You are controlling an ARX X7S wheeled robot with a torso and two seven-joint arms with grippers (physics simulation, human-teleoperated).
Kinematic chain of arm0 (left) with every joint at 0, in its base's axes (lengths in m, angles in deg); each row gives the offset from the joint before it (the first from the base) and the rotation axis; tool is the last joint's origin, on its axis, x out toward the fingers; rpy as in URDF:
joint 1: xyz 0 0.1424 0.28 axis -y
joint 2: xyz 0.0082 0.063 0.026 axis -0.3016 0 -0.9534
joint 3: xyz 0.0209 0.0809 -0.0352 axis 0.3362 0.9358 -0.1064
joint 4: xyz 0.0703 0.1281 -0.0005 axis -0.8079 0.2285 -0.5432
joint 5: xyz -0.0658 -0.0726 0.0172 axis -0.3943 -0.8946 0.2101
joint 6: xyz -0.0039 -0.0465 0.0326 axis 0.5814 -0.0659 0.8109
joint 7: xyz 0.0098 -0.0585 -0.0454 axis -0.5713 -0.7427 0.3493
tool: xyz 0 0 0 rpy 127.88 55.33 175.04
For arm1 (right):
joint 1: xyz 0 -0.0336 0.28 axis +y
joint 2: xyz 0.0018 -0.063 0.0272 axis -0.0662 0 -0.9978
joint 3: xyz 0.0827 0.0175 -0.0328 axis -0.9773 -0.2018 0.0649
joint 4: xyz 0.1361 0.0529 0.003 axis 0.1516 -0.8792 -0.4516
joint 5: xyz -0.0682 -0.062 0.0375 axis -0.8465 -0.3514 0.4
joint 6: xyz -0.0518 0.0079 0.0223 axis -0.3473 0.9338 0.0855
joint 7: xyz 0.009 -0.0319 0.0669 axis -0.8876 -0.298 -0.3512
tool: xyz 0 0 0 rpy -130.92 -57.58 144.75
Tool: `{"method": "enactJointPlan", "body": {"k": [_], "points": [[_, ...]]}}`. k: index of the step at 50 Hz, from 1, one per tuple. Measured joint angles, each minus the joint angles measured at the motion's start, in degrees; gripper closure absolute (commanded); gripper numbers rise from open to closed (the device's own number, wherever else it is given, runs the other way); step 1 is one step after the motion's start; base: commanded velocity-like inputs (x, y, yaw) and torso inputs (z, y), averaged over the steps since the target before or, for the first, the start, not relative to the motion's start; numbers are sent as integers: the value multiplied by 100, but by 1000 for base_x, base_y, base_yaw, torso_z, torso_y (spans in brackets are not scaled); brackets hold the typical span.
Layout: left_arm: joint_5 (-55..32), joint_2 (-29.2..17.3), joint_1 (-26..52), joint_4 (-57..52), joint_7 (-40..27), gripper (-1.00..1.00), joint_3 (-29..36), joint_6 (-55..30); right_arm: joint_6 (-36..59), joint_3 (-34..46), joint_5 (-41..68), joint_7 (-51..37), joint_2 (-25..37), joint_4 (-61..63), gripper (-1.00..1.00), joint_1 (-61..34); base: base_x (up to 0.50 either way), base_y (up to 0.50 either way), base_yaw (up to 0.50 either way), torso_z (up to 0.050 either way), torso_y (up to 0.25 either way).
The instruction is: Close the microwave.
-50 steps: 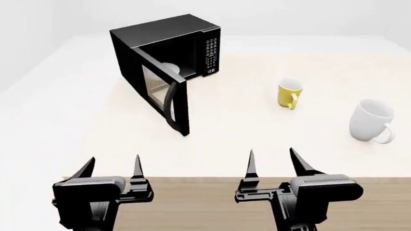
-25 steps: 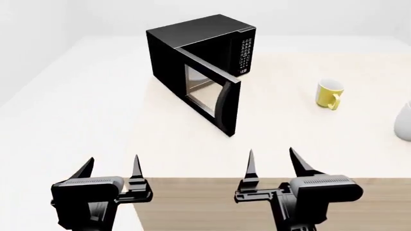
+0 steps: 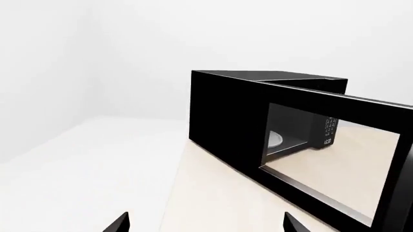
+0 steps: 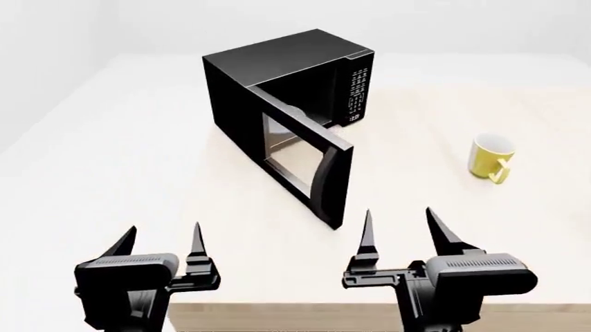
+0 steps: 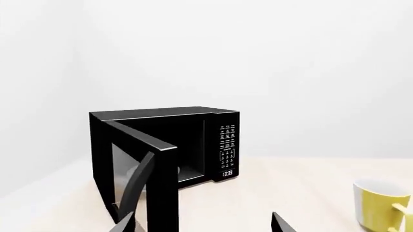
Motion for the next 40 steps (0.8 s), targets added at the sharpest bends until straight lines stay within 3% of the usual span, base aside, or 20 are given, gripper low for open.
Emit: {"method": "enactJointPlan", "body": {"k": [27, 40], "points": [[-54, -62, 15, 31, -73, -100, 49, 22, 1151, -120, 136, -329, 358, 876, -100, -352, 0, 0, 0, 0, 0], [-76, -87, 14, 41, -104, -100, 73, 42, 1510, -120, 119, -388, 524, 1257, -100, -561, 470, 0, 0, 0, 0]]}}
